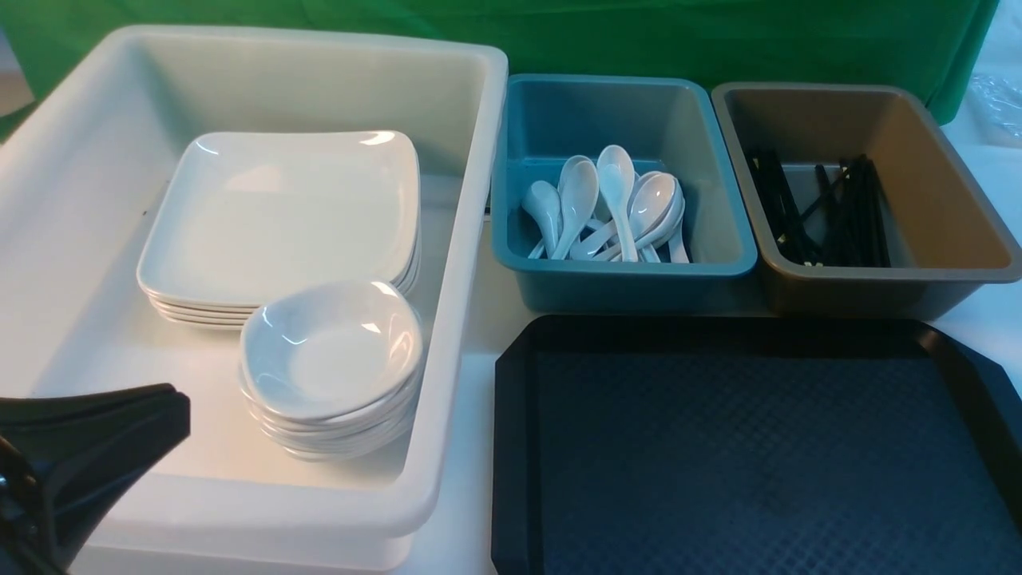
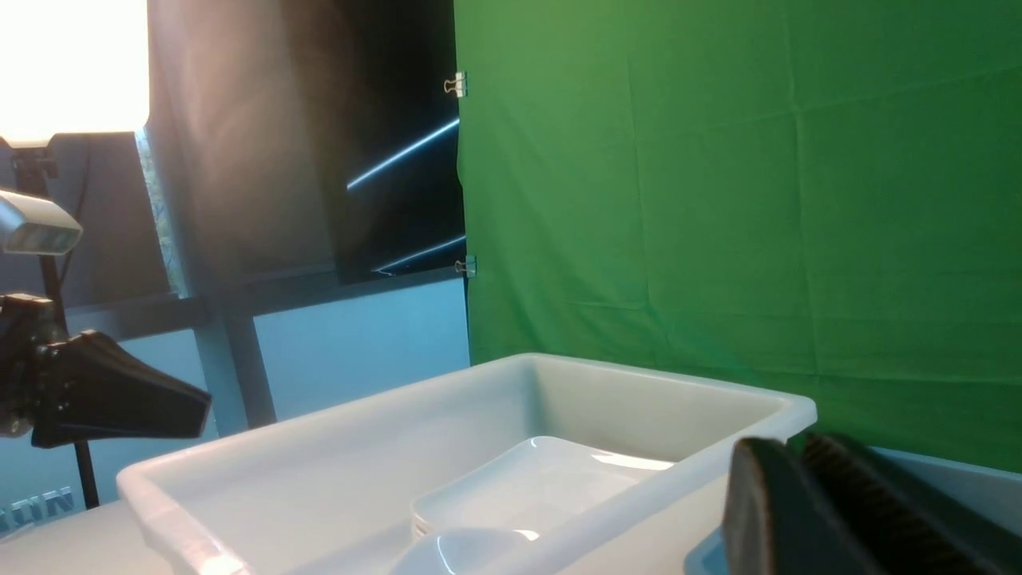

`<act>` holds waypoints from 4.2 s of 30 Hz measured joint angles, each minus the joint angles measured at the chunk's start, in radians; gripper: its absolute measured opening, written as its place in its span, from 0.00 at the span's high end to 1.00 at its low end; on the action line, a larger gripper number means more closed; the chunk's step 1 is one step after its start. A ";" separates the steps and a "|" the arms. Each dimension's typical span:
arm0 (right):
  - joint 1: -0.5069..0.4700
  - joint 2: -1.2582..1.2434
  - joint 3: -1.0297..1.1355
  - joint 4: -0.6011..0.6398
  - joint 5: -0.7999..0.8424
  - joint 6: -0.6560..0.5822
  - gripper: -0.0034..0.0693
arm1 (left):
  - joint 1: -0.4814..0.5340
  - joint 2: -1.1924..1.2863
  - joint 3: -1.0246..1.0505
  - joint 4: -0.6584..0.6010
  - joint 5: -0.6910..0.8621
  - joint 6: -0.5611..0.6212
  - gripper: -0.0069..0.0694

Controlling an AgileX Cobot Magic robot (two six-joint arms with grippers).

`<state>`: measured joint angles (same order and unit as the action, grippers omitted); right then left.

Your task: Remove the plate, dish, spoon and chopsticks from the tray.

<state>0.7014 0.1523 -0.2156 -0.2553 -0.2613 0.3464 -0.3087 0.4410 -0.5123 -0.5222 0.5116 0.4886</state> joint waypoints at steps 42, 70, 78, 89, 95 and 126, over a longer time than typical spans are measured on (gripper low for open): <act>0.000 0.000 0.000 0.002 -0.001 0.005 0.74 | 0.317 -0.441 0.520 0.486 -0.296 -0.463 0.91; 0.000 0.000 0.000 0.310 -0.001 -0.372 0.65 | 0.317 -0.442 0.520 0.489 -0.297 -0.418 0.91; -0.012 -0.015 0.001 0.317 0.010 -0.400 0.63 | 0.317 -0.442 0.520 0.489 -0.297 -0.417 0.91; -0.456 -0.047 0.035 0.317 0.346 -0.544 0.63 | 0.318 -0.442 0.520 0.489 -0.296 -0.417 0.91; -0.664 -0.146 0.207 0.309 0.461 -0.577 0.63 | 0.318 -0.442 0.520 0.489 -0.300 -0.417 0.91; -0.691 -0.151 0.223 0.306 0.516 -0.546 0.63 | 0.318 -0.442 0.520 0.489 -0.303 -0.414 0.91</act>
<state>0.0105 0.0012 0.0078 0.0503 0.2549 -0.1992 0.0094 -0.0012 0.0074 -0.0334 0.2084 0.0742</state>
